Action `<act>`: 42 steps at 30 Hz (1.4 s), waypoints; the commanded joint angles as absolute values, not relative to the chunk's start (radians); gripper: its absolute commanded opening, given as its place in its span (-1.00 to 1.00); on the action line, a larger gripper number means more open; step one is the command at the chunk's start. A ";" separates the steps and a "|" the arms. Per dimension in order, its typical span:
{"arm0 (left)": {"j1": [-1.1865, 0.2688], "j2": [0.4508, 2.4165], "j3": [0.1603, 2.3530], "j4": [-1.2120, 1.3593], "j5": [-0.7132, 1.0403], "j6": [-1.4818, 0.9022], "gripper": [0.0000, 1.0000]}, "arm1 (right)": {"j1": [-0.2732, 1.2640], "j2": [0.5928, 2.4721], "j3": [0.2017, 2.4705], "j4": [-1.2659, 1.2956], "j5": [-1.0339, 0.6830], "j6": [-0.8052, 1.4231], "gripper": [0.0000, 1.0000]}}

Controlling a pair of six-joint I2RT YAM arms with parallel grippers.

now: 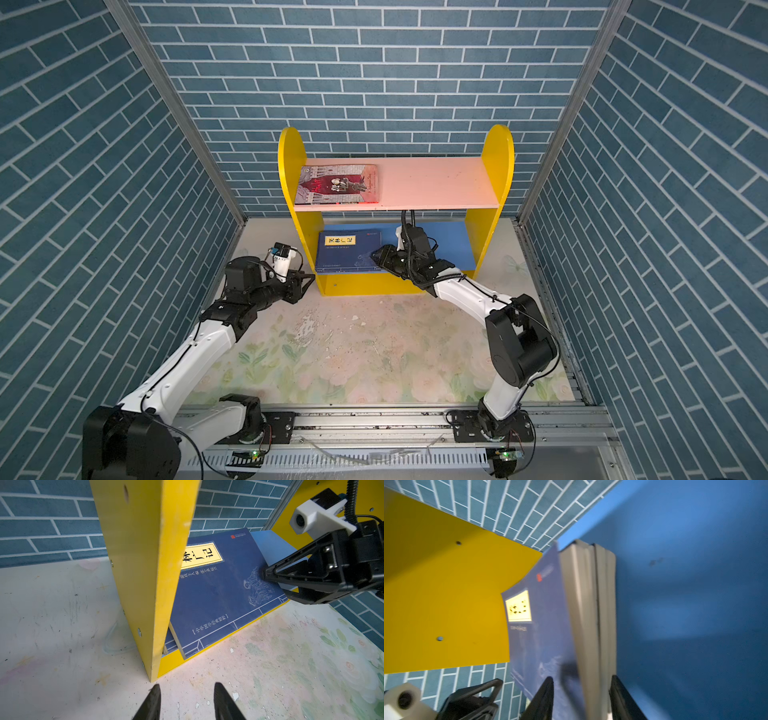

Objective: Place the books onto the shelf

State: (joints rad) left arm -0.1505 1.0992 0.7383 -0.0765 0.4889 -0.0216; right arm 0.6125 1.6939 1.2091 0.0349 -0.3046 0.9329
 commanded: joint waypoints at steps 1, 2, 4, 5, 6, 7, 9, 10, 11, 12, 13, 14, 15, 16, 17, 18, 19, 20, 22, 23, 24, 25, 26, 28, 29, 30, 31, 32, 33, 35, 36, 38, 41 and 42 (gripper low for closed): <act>-0.159 1.107 0.720 -0.048 0.485 -0.003 -0.13 | 0.617 1.674 1.238 -0.015 -0.251 0.848 -0.08; -0.161 1.108 0.716 -0.041 0.485 -0.003 -0.13 | 0.617 1.674 1.241 -0.015 -0.245 0.845 -0.07; -0.163 1.109 0.713 -0.033 0.481 0.001 -0.13 | 0.617 1.675 1.246 -0.013 -0.240 0.842 -0.08; -0.164 1.109 0.711 -0.031 0.481 0.006 -0.13 | 0.617 1.674 1.247 -0.010 -0.239 0.841 -0.08; -0.164 1.108 0.708 -0.028 0.478 0.013 -0.12 | 0.617 1.669 1.243 0.003 -0.239 0.839 -0.08; -0.164 1.108 0.706 -0.026 0.476 0.017 -0.13 | 0.617 1.663 1.235 0.018 -0.242 0.841 -0.08; -0.164 1.109 0.704 -0.025 0.467 0.029 -0.12 | 0.615 1.644 1.216 0.065 -0.255 0.841 -0.10; -0.164 1.110 0.703 -0.023 0.461 0.034 -0.12 | 0.617 1.637 1.208 0.076 -0.258 0.841 -0.11; -0.164 1.113 0.701 -0.020 0.457 0.038 -0.12 | 0.616 1.628 1.202 0.090 -0.265 0.841 -0.12; -0.164 1.115 0.701 -0.017 0.455 0.042 -0.12 | 0.617 1.621 1.195 0.100 -0.271 0.838 -0.13; -0.164 1.118 0.701 -0.013 0.455 0.047 -0.12 | 0.616 1.614 1.190 0.106 -0.275 0.836 -0.14; -0.164 1.121 0.701 -0.006 0.455 0.051 -0.12 | 0.617 1.608 1.183 0.114 -0.281 0.835 -0.14; -0.164 1.124 0.701 0.003 0.454 0.053 -0.12 | 0.617 1.601 1.176 0.122 -0.287 0.832 -0.15; -0.164 1.127 0.701 0.012 0.455 0.057 -0.12 | 0.617 1.595 1.169 0.129 -0.288 0.830 -0.15; -0.164 1.129 0.701 0.019 0.454 0.057 -0.12 | 0.618 1.590 1.161 0.138 -0.290 0.830 -0.16; -0.164 1.132 0.686 0.027 0.454 0.057 -0.12 | 0.616 1.582 1.151 0.151 -0.290 0.830 -0.17; -0.164 1.133 0.678 0.031 0.457 0.058 -0.12 | 0.617 1.575 1.144 0.161 -0.291 0.828 -0.17; -0.164 1.135 0.675 0.037 0.457 0.061 -0.12 | 0.616 1.568 1.133 0.178 -0.294 0.828 -0.18; -0.166 1.138 0.667 0.054 0.452 0.074 -0.12 | 0.617 1.562 1.120 0.202 -0.300 0.830 -0.18; -0.166 1.139 0.663 0.061 0.447 0.080 -0.12 | 0.617 1.565 1.120 0.208 -0.311 0.831 -0.19; -0.166 1.142 0.661 0.067 0.443 0.085 -0.12 | 0.617 1.570 1.125 0.208 -0.321 0.831 -0.20; -0.166 1.145 0.658 0.071 0.446 0.092 -0.12 | 0.616 1.576 1.131 0.209 -0.330 0.831 -0.21; -0.166 1.150 0.656 0.077 0.448 0.095 -0.12 | 0.616 1.585 1.135 0.210 -0.337 0.834 -0.23; -0.166 1.151 0.652 0.089 0.445 0.093 -0.12 | 0.617 1.596 1.131 0.224 -0.345 0.840 -0.24; -0.166 1.150 0.646 0.098 0.445 0.092 -0.12 | 0.615 1.602 1.131 0.232 -0.348 0.843 -0.25; -0.166 1.151 0.644 0.105 0.445 0.092 -0.12 | 0.617 1.606 1.130 0.234 -0.350 0.844 -0.25; -0.166 1.151 0.642 0.110 0.444 0.092 -0.12 | 0.616 1.610 1.129 0.236 -0.351 0.845 -0.26; -0.166 1.152 0.641 0.112 0.439 0.091 -0.12 | 0.617 1.613 1.129 0.244 -0.354 0.845 -0.26; -0.166 1.154 0.641 0.115 0.437 0.091 -0.12 | 0.617 1.618 1.129 0.250 -0.358 0.847 -0.27; -0.166 1.157 0.637 0.132 0.441 0.093 -0.11 | 0.617 1.621 1.130 0.254 -0.363 0.848 -0.29; -0.166 1.155 0.635 0.140 0.442 0.092 -0.12 | 0.617 1.624 1.131 0.255 -0.365 0.848 -0.29; -0.166 1.158 0.632 0.155 0.446 0.091 -0.12 | 0.614 1.626 1.126 0.256 -0.364 0.848 -0.30; -0.166 1.168 0.631 0.171 0.448 0.086 -0.12 | 0.617 1.628 1.118 0.261 -0.366 0.848 -0.32; -0.166 1.170 0.630 0.173 0.449 0.084 -0.12 | 0.617 1.630 1.117 0.261 -0.367 0.848 -0.32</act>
